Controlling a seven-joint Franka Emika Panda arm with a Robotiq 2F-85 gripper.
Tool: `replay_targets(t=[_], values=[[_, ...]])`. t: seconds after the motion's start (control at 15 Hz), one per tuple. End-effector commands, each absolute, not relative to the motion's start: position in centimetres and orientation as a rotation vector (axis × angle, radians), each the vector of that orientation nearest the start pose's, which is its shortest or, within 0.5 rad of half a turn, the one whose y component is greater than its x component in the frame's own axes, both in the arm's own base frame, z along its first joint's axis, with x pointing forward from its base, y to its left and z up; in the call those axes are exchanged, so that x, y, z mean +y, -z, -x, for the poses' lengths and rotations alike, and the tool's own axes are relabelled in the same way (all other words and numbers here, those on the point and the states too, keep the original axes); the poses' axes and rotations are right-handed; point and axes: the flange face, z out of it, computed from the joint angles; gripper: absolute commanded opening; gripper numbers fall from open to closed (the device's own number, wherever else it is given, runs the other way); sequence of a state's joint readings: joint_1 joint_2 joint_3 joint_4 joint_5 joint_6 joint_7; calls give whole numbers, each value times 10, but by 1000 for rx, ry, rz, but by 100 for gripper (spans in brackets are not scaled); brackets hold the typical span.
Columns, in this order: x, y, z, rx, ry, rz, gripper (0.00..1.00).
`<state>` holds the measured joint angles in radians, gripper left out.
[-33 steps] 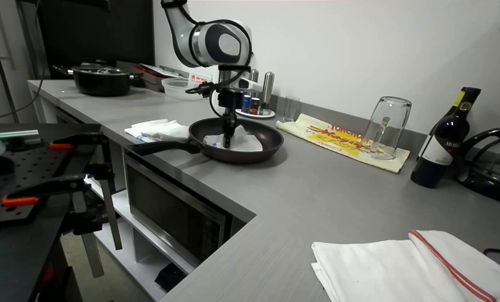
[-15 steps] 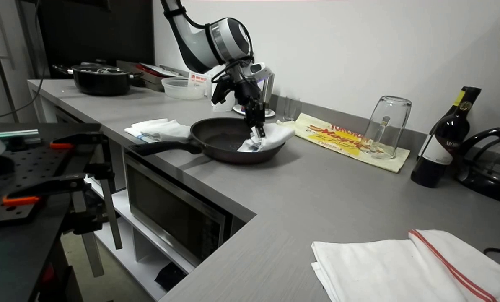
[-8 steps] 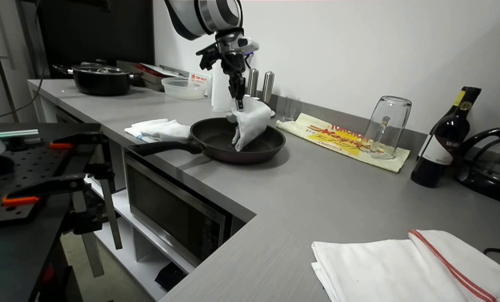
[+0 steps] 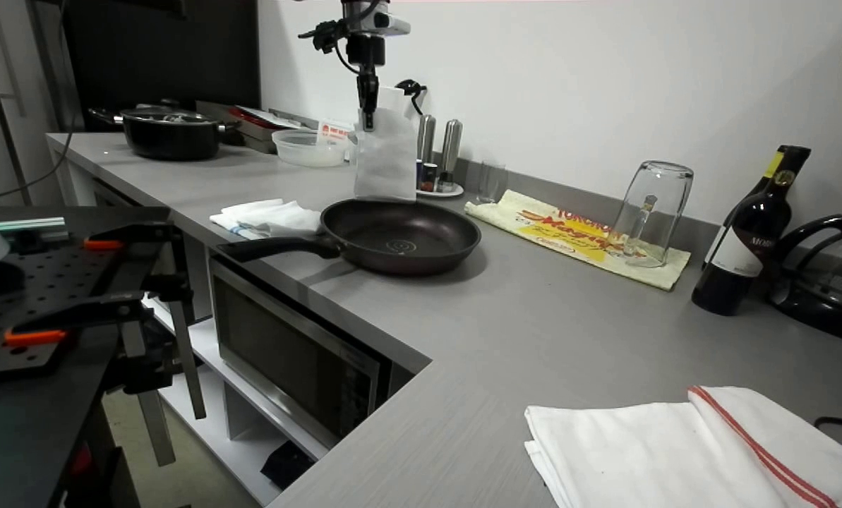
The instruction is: Wipe the pan with the white towel that is furthest from you
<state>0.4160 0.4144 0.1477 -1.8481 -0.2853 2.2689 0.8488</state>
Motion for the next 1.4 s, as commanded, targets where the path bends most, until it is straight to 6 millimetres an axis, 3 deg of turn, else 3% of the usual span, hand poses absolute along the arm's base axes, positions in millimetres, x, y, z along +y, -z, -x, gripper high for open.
replay_targets(t=[0.0, 0.33, 0.6, 0.93, 1.13, 1.33], values=[[373, -319, -529, 159, 85, 3188, 2], [425, -316, -502, 120, -27, 3115, 2], [436, -292, -498, 134, -102, 3072, 2], [406, -236, -517, 226, -212, 3042, 2], [373, -211, -534, 287, -272, 3002, 2], [339, -198, -547, 355, -322, 2969, 2]])
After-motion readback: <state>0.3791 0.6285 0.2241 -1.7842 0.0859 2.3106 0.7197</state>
